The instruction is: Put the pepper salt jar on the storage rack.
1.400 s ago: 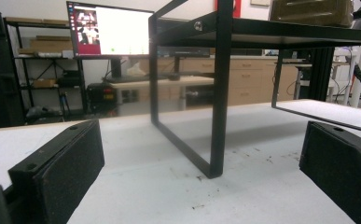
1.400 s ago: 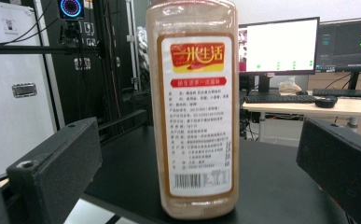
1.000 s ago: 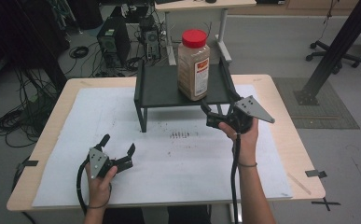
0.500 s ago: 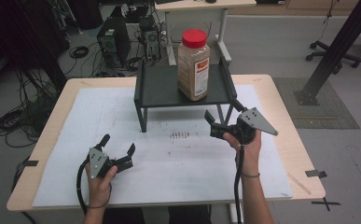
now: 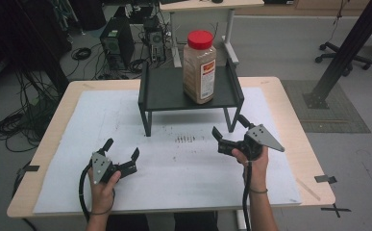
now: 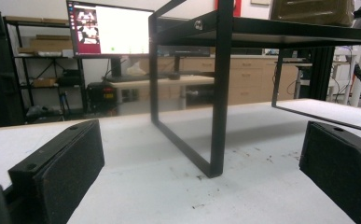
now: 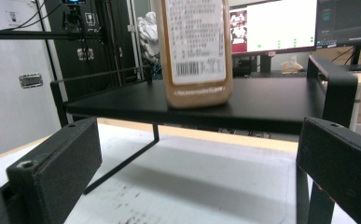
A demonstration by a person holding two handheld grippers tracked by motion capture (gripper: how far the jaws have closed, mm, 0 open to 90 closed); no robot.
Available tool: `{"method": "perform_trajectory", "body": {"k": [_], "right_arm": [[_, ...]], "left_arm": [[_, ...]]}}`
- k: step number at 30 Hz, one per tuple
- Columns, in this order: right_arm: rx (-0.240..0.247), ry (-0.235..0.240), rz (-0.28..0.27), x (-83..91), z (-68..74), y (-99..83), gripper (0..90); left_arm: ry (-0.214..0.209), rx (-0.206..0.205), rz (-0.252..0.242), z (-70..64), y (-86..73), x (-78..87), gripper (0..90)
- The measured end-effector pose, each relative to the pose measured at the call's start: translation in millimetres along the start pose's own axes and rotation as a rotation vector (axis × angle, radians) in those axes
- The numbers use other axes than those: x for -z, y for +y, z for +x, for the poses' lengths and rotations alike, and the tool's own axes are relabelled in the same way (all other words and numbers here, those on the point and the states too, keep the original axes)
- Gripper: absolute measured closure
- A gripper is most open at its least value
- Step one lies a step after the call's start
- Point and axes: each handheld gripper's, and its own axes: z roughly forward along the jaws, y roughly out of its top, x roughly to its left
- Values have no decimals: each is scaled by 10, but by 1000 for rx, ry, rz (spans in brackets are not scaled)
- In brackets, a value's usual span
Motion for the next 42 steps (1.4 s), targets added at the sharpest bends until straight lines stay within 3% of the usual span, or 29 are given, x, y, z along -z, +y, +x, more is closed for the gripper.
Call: {"method": "perform_trajectory", "body": {"k": [21,42], "right_arm": [[-42,-29,57,207,-80,-539,0],[-76,-40,89,270,-122,-807,0]], "left_arm": [[0,-5,11,-3,2,-7,2],[-1,-5,18,-3,3,-11,2]]}}
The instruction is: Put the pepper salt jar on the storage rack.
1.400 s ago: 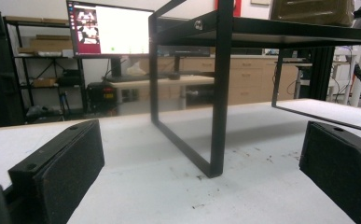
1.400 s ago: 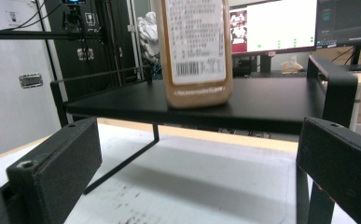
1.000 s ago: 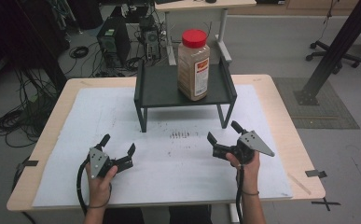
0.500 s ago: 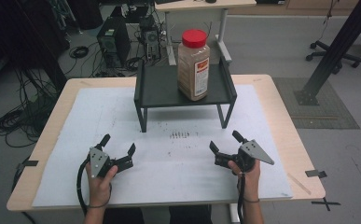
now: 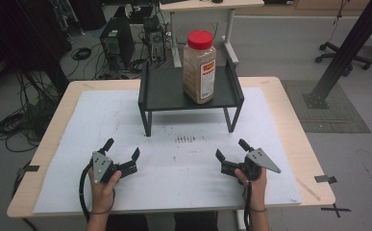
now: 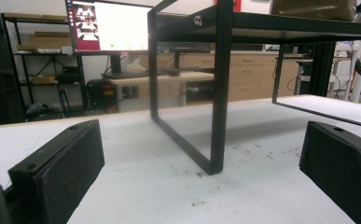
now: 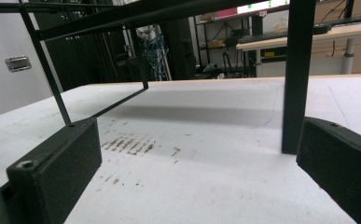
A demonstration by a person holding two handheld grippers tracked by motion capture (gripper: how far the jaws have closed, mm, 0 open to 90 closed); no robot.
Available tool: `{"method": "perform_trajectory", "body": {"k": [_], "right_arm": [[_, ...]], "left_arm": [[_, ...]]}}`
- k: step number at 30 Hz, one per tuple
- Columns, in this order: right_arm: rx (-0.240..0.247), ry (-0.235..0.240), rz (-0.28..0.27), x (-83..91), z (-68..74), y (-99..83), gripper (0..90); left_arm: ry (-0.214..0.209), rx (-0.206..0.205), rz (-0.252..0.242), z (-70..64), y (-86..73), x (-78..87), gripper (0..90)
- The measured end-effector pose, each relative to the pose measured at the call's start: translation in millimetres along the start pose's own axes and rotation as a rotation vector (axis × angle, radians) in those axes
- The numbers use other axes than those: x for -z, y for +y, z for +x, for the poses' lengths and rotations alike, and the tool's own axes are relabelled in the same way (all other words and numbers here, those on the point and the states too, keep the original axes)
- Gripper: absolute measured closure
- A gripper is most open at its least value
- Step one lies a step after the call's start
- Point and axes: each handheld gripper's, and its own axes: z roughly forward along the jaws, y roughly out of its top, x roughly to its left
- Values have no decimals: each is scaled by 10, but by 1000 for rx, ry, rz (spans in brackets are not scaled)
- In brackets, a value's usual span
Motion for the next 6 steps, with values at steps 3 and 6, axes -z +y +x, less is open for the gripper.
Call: {"method": "perform_trajectory", "body": {"k": [3,6], "right_arm": [[-4,-1,2,1,-12,-11,0],[-10,-5,6,-1,-17,-17,0]], "left_arm": [[0,0,1,0,0,-1,2],[0,0,2,0,0,-1,2]]}}
